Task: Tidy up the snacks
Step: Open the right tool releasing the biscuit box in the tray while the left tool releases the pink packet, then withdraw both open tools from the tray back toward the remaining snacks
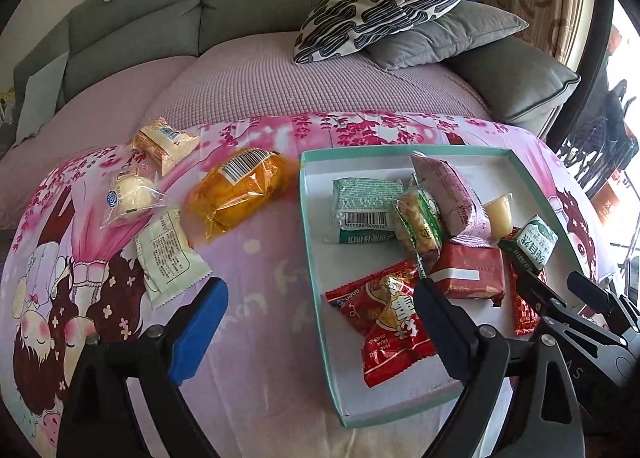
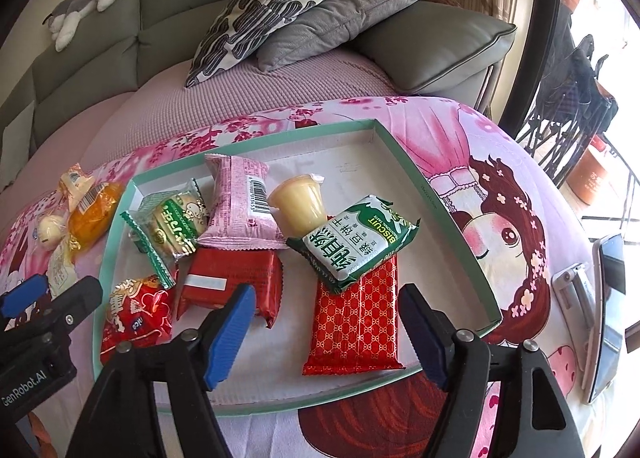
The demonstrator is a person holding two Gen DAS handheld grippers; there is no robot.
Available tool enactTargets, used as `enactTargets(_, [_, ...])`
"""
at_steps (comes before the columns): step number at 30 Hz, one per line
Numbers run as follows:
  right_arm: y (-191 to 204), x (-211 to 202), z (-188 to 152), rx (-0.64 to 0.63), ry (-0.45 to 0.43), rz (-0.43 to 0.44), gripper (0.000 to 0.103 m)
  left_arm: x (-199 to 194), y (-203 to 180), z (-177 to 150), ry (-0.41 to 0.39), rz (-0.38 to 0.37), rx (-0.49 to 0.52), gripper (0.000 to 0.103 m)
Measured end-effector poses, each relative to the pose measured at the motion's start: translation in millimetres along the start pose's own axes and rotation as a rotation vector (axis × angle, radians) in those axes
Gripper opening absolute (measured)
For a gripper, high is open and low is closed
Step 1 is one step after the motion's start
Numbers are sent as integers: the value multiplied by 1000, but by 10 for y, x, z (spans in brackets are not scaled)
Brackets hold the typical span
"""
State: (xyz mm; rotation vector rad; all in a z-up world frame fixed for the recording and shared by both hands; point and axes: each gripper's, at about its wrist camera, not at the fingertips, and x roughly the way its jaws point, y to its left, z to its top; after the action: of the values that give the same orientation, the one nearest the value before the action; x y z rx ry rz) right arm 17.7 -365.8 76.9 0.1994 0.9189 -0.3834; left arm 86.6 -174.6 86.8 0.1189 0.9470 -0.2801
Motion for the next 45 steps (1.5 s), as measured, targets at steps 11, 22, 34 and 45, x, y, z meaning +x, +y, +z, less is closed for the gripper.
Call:
enactTargets(11, [-2,-8,4,6,-19,0,103,21,114,3,-13,39,-24,95])
enactTargets(22, [76,-97,22,7,-81,19,103,-67,238,16,-48,45,-34,96])
enactTargets(34, [453,-144,8,-87,-94,66,103,-192,675,46,-80,107,-77,96])
enactTargets(45, [1056,-198,-93,-210,-106,151,103,-335,1290,-8,-95,216,-182,96])
